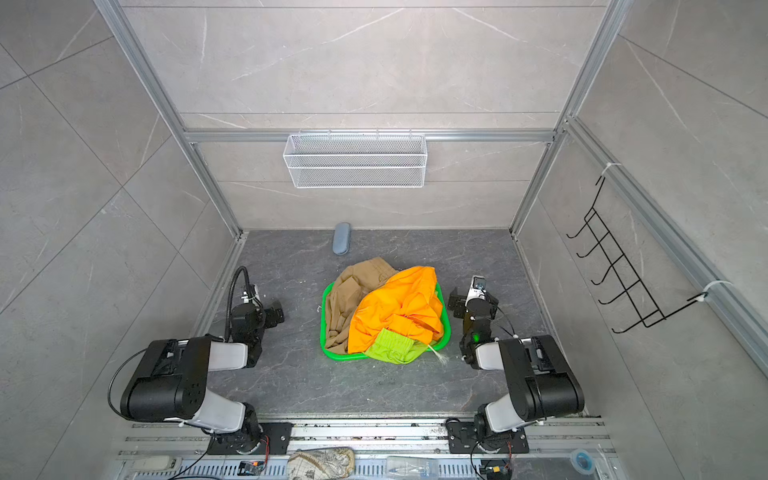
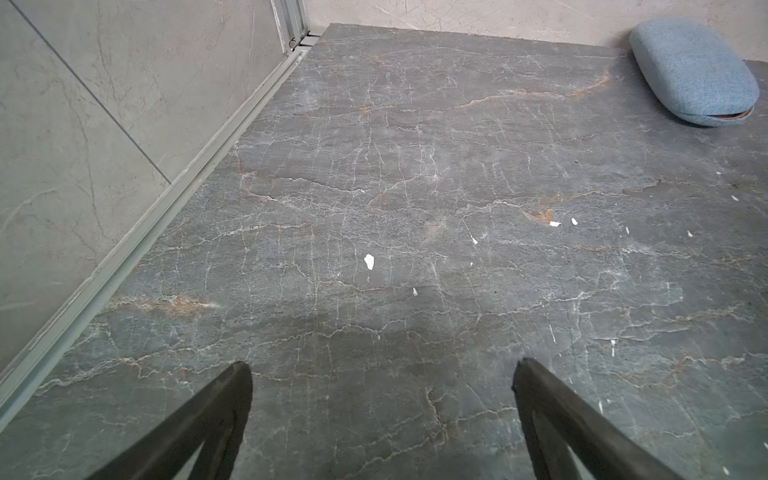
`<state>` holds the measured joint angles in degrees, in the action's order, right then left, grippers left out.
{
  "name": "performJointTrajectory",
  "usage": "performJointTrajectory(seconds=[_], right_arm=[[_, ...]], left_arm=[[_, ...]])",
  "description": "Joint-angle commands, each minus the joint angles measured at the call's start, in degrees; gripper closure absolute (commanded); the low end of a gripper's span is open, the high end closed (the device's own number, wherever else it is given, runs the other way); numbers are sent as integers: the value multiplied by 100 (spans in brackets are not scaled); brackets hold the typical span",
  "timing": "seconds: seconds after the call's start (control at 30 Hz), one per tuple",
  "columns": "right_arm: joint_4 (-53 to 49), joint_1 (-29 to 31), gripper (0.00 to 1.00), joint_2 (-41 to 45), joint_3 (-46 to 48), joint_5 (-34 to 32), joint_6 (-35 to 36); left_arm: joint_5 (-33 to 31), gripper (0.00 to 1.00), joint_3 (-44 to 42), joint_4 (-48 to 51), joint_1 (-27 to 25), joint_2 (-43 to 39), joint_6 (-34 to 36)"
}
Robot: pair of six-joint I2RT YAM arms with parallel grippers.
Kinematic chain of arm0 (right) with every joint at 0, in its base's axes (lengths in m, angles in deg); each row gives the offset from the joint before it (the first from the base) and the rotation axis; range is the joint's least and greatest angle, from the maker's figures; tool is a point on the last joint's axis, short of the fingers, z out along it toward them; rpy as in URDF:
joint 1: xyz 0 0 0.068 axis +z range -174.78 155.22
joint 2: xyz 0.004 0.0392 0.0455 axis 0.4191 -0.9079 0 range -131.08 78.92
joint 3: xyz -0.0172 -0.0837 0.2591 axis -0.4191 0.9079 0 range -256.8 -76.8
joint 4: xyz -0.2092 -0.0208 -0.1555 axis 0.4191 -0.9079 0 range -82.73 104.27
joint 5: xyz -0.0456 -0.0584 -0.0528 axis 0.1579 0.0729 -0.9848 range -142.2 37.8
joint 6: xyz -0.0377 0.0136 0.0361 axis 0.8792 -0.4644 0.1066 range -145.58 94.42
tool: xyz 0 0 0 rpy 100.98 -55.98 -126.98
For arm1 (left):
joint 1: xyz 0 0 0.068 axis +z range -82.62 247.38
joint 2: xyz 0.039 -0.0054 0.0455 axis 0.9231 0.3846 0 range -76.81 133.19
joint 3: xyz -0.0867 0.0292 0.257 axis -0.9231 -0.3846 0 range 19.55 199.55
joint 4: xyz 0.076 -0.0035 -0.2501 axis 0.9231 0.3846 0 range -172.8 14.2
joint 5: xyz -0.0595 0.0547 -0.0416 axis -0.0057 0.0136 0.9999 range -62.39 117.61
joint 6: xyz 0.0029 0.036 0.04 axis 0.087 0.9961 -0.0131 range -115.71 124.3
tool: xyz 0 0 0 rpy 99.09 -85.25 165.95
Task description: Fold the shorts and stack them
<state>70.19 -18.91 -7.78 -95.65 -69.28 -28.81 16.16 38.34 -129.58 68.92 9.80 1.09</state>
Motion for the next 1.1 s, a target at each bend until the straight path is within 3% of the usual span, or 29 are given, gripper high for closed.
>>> performJointTrajectory(seconds=[0.0,0.9,0.97,1.03,1.07], right_arm=[[-99,-15,1,-60,-12,38,-64],[34,-1,1,-9,41,-105,-53],[-349,82,1,558,70,-272,30],[-1615,142,1,1384,-289,-342,8],[-1964,136,0,1712,-420,-304,-484]], left_arm=[[-20,0,126,-307,13,-63,100],[27,0,141,-287,21,-56,92],[28,0,138,-283,22,-56,87],[-27,0,119,-331,17,-78,86],[-335,0,156,-224,-31,-130,29]])
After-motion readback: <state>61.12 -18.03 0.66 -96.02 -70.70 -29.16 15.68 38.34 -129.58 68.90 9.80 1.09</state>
